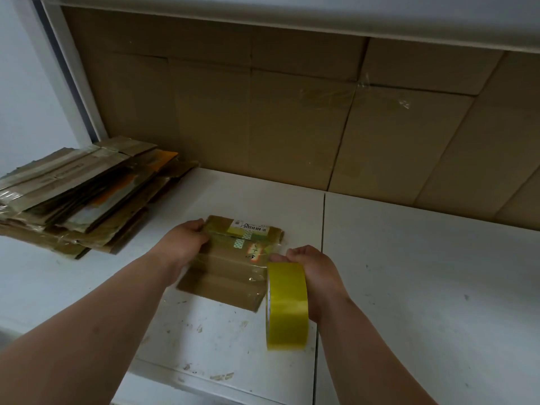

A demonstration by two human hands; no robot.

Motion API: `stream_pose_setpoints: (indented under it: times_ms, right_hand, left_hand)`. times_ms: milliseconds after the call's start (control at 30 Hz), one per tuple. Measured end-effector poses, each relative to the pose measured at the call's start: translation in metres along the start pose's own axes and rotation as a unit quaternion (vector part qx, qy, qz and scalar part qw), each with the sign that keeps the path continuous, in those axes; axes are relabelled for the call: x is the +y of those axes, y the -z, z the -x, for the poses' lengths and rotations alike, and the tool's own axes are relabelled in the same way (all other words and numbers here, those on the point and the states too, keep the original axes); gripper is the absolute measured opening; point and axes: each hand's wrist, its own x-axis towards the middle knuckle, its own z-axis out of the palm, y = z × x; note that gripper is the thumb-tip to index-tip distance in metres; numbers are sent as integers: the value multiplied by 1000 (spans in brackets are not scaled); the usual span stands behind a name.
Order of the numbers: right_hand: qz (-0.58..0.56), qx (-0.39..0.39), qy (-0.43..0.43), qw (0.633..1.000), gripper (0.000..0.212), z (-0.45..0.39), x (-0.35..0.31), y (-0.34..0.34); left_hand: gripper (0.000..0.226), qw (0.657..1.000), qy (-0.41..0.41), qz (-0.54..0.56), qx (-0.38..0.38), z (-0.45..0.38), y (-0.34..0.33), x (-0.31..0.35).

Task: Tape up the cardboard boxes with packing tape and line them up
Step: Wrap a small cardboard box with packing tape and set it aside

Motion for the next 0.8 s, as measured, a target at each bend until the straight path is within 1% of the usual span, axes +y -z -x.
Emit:
stream_pose_setpoints:
  times_ms: [67, 100, 200, 267, 300, 333, 400, 433, 500, 600, 667, 733, 767, 800]
  right_hand:
    - [5, -4, -2, 1000, 3, -1, 1, 1]
    - [8, -10, 0, 1000, 3, -1, 2, 1]
    - [36, -16, 24, 999, 9, -1, 1, 3]
    - [62, 6, 66, 996, 17, -3, -3, 6]
    - [74, 18, 82, 994, 22, -4, -4, 8]
    - [85, 25, 90, 992, 27, -5, -6, 9]
    - [98, 22, 90, 991, 36, -5, -9, 8]
    - [104, 16, 87, 991, 39, -4, -10, 6]
    - [118, 3, 79, 990, 38, -4, -12, 3]
    - [142, -3, 70, 987, 38, -5, -15, 3]
    - [142, -12, 61, 988, 29, -2, -16, 3]
    - [139, -33, 46, 989, 20, 2, -15, 2]
    - [138, -46, 40, 989, 19, 2, -14, 1]
    - [135, -59, 34, 989, 19, 3, -12, 1]
  left_hand:
    - [55, 999, -4, -30, -22, -2, 7, -4]
    - [55, 999, -12, -39, -33, -4, 10, -5]
    - [43, 994, -47, -83, -53, -5, 15, -5]
    - [39, 991, -68, -111, -37, -8, 15, -4]
    - [39, 986, -77, -145, -12, -10, 14, -4]
    - [40, 975, -85, -205, 16, -10, 13, -3]
    - [44, 932, -104, -343, 57, -9, 8, -2]
    - [46, 915, -118, -380, 69, -7, 5, -2]
    - [49, 907, -152, -383, 86, -3, -1, -5]
    - [54, 919, -192, -329, 104, 8, -8, -10]
    - [75, 924, -203, -317, 68, 14, -10, -11]
    - [99, 918, -218, -330, 3, 18, -11, -10]
    - [104, 911, -229, -343, -21, 18, -11, -11]
    - [102, 905, -236, -351, -39, 16, -10, -13]
